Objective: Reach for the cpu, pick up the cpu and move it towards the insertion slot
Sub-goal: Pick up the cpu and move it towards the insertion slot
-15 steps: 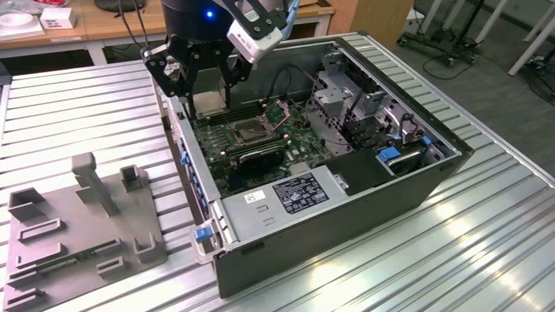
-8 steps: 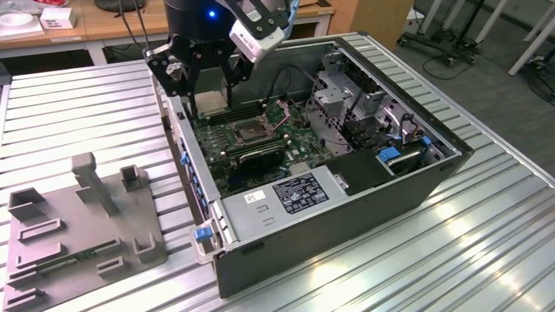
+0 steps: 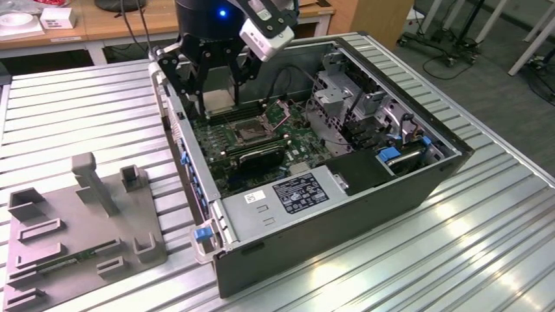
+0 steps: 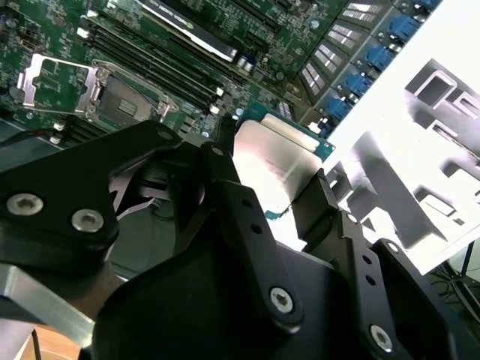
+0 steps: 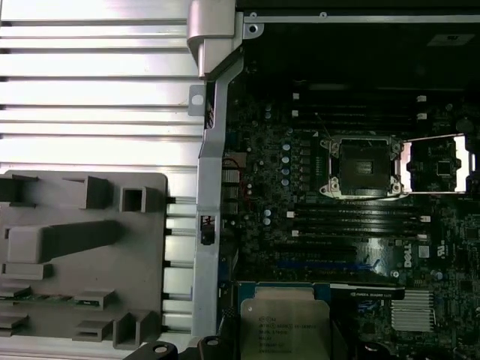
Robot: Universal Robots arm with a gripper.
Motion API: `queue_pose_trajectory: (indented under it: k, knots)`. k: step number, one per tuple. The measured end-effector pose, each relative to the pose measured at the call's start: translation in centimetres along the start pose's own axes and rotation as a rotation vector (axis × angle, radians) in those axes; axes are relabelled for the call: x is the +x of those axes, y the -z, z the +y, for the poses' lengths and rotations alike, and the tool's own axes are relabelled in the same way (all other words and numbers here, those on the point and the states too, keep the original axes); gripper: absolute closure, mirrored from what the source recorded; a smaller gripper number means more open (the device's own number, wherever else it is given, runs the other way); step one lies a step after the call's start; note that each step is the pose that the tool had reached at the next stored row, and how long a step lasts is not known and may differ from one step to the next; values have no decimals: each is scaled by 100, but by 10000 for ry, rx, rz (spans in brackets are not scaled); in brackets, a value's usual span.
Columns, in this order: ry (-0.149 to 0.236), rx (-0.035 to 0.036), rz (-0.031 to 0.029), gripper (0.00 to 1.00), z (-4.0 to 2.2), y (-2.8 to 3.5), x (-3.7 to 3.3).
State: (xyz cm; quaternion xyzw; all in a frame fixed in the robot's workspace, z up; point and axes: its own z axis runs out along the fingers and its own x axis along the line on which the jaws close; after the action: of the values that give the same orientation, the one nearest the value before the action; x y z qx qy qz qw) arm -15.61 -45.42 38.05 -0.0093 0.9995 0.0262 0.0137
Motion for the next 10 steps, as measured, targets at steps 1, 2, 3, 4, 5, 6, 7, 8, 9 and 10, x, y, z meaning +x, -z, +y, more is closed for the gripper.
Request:
queue_pose_trajectory:
  k: [1, 2, 3, 4, 5, 6, 7, 8, 9, 10]
  knots:
    - [0, 0, 0, 45, 0, -1, -15]
    - [0, 0, 0, 45, 0, -1, -28]
    - [0, 0, 0, 45, -1, -1, -40]
    - [0, 0, 0, 45, -1, -2, -52]
    - [0, 0, 0, 45, -1, -2, -65]
    - [0, 0, 0, 45, -1, -3, -76]
    - [0, 0, 0, 45, -2, -3, -87]
    - [1, -1, 0, 45, -2, -4, -98]
    - [0, 0, 0, 45, -2, -4, -109]
    - [0, 0, 0, 45, -2, -5, -120]
